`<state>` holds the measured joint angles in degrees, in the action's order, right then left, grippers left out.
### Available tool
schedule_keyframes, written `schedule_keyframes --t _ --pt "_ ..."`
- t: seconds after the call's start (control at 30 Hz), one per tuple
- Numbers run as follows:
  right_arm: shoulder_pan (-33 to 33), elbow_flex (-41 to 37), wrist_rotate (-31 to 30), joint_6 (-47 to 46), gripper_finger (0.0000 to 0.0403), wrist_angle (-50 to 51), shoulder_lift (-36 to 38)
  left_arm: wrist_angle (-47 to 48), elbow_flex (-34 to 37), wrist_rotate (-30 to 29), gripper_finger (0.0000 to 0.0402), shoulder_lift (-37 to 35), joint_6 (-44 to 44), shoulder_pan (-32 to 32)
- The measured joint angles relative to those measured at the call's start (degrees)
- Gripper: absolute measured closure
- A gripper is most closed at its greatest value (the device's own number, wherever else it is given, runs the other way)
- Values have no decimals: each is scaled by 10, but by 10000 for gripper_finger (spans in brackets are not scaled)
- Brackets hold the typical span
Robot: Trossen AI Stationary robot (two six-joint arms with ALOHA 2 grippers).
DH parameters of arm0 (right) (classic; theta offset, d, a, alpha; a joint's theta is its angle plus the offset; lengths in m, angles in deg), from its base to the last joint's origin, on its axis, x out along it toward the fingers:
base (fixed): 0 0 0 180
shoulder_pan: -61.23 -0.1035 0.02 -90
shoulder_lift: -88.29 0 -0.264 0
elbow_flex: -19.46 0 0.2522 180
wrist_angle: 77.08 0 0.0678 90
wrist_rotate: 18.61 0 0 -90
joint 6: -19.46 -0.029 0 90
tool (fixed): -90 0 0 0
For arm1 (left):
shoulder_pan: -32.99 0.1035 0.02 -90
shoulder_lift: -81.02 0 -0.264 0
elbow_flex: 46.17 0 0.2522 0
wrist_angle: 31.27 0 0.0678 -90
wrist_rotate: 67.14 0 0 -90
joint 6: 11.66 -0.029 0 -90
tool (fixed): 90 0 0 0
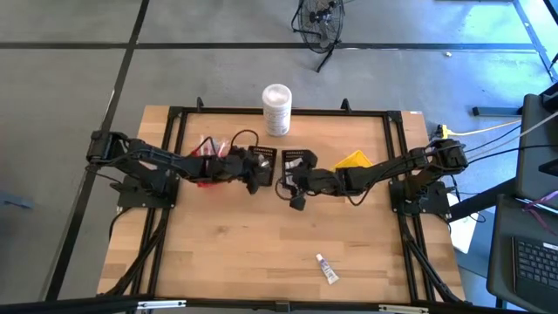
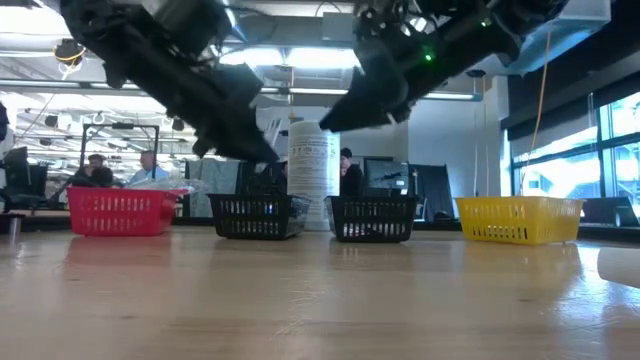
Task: Pick & Place Travel size toiletries
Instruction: Put the silver nail cutter into the left black bin
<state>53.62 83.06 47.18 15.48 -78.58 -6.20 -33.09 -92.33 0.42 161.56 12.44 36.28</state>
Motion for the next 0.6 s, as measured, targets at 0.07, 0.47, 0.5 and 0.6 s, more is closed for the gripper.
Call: schedule_keyframes --t 0.07,0.47,0.5,0.6 --pt "0 0 10 -7 181 26 0 19 0 29 349 0 7 22" --pt "-1 0 96 -31 174 83 0 118 0 161 341 4 -6 111" --pt "-1 0 101 -31 177 84 0 117 0 172 341 4 -12 114" --pt "-1 0 102 -31 186 85 0 105 0 186 338 4 -34 116"
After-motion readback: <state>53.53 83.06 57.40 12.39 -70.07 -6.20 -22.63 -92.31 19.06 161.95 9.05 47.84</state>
